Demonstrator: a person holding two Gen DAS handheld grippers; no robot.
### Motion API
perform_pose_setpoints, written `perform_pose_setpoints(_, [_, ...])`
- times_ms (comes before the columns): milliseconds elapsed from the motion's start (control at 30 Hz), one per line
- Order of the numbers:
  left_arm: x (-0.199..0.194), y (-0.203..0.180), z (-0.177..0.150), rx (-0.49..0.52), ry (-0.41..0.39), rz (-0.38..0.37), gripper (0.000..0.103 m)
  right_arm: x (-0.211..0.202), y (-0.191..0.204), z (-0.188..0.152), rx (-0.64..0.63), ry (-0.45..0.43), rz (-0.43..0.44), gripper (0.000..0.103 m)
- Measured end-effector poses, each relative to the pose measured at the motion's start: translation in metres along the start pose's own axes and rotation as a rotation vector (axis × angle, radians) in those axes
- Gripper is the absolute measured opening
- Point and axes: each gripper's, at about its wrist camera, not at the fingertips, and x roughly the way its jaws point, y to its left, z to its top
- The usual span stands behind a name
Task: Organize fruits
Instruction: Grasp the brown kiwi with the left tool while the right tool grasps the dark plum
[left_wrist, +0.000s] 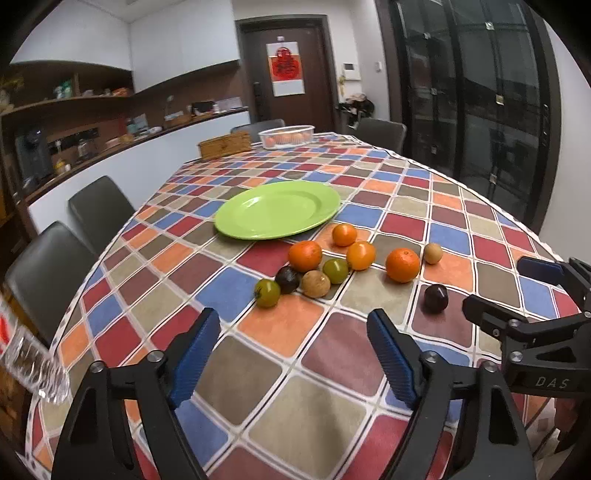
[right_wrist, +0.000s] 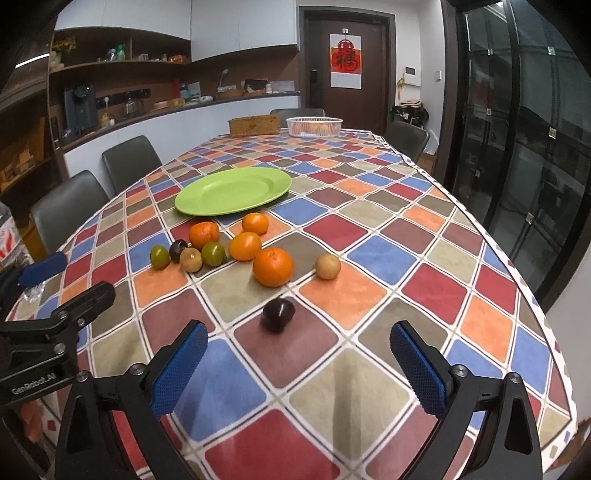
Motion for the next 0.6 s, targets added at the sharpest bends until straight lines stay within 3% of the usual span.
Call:
perform_pose_setpoints(467, [0.061,-0.006,0.016,0.103,0.078,-0.057,0.05,0.05,0.006,0.007,-0.014,0.112,0.074,0.061])
perform_pose_setpoints(600, [0.075,-0.008,0.017,0.111,0.103,-0.065,0.043,0.058,0.006,0.007,-0.013,0.131,0.088,0.057])
